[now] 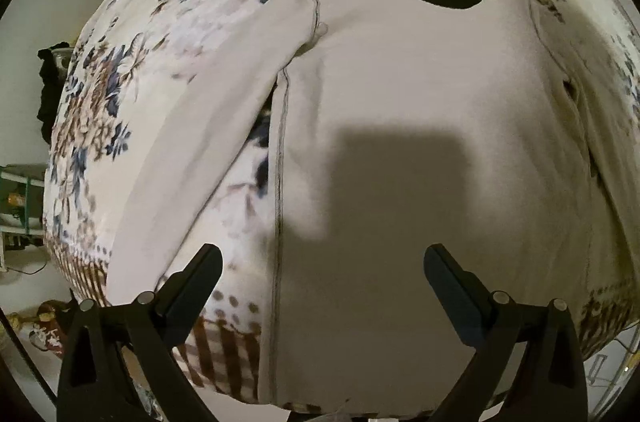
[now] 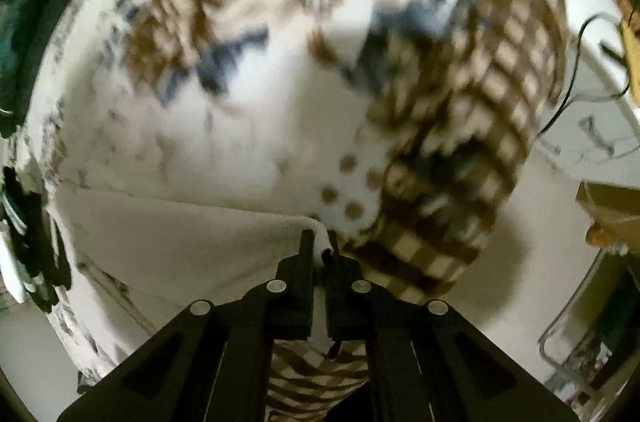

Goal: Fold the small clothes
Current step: 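Grasp one sleeve with the right tool and fold it across the shirt body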

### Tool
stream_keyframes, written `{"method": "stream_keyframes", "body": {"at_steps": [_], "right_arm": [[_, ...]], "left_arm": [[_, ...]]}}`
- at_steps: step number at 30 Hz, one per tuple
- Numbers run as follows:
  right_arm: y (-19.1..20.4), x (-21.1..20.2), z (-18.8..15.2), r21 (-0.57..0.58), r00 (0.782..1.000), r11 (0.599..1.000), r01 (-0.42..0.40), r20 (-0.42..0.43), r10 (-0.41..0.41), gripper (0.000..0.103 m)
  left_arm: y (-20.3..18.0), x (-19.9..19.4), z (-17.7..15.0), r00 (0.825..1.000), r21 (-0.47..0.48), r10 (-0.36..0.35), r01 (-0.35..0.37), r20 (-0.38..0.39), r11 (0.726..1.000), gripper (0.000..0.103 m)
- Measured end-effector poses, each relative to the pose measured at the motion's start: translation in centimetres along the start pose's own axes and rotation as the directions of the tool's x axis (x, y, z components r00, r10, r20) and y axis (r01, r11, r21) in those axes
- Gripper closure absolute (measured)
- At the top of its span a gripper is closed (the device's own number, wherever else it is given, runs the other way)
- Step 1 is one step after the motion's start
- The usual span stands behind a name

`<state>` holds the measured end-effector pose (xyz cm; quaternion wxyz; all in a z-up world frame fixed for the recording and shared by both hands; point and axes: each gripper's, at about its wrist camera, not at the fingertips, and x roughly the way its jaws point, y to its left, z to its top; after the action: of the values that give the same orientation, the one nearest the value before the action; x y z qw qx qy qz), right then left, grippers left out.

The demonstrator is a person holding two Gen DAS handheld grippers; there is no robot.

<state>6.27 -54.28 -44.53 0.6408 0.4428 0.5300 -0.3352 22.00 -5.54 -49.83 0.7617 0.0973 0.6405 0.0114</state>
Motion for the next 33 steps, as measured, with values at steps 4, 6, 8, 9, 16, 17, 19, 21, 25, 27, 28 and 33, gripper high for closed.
{"method": "stream_keyframes", "body": {"at_steps": [4,6,8,9,16,17,19,21,25,27,28,33], "right_arm": [[-1.5,-0.6,1.1,-0.028,0.997,1.000,0.000,0.076,0.002,0.100],[-2.1,0.4,1.5,-0.048,0.996,0.999,0.000,0.088,0.005,0.100],[-1.7,1.2,1.5,-0.070,0.996,0.998,-0.006,0.093,0.013,0.100],[-1.3,1.4,1.4,-0.087,0.995,0.996,-0.017,0.094,0.025,0.100],[7.3,3.6,-5.6,-0.353,0.974,0.911,-0.212,-0.003,0.226,0.099],[9.2,4.1,-7.4,-0.410,0.968,0.881,-0.238,-0.031,0.248,0.100],[14.1,5.4,-12.2,-0.543,0.955,0.789,-0.288,-0.101,0.280,0.100],[18.0,7.4,-17.5,-0.655,0.945,0.683,-0.323,-0.187,0.267,0.100],[23.0,14.6,-31.3,-0.850,0.943,0.410,-0.331,-0.313,0.113,0.100],[23.2,18.2,-37.9,-0.909,0.943,0.270,-0.319,-0.332,-0.003,0.100],[23.1,19.1,-40.6,-0.923,0.943,0.224,-0.313,-0.330,-0.045,0.100],[23.0,24.1,-48.5,-0.960,0.936,0.112,-0.256,-0.275,-0.221,0.100]], "left_arm": [[0.5,-0.4,0.4,1.000,-0.012,-0.022,0.022,0.018,1.000,0.000],[0.7,-0.5,0.4,0.999,-0.017,-0.027,0.027,0.022,0.999,0.000],[0.9,-0.5,0.5,0.999,-0.024,-0.034,0.034,0.021,0.999,0.000],[1.2,-0.5,0.4,0.999,-0.028,-0.032,0.033,0.022,0.999,0.000],[4.4,-0.8,-0.6,1.000,-0.101,-0.011,0.013,0.027,0.995,0.000],[5.1,-0.9,-0.8,1.000,-0.117,-0.006,0.009,0.028,0.993,0.000],[7.0,-1.0,-1.4,1.000,-0.158,0.006,-0.002,0.029,0.987,0.000],[9.0,-1.1,-2.2,0.999,-0.200,0.024,-0.018,0.027,0.980,0.000],[13.1,-1.0,-4.3,0.998,-0.276,0.067,-0.058,0.021,0.960,0.000],[14.8,-0.8,-5.5,0.996,-0.303,0.091,-0.084,0.010,0.949,0.000],[15.7,-0.6,-6.1,0.995,-0.317,0.103,-0.097,0.003,0.943,0.000],[18.9,0.8,-8.8,0.991,-0.375,0.125,-0.130,-0.038,0.918,0.000]]}}
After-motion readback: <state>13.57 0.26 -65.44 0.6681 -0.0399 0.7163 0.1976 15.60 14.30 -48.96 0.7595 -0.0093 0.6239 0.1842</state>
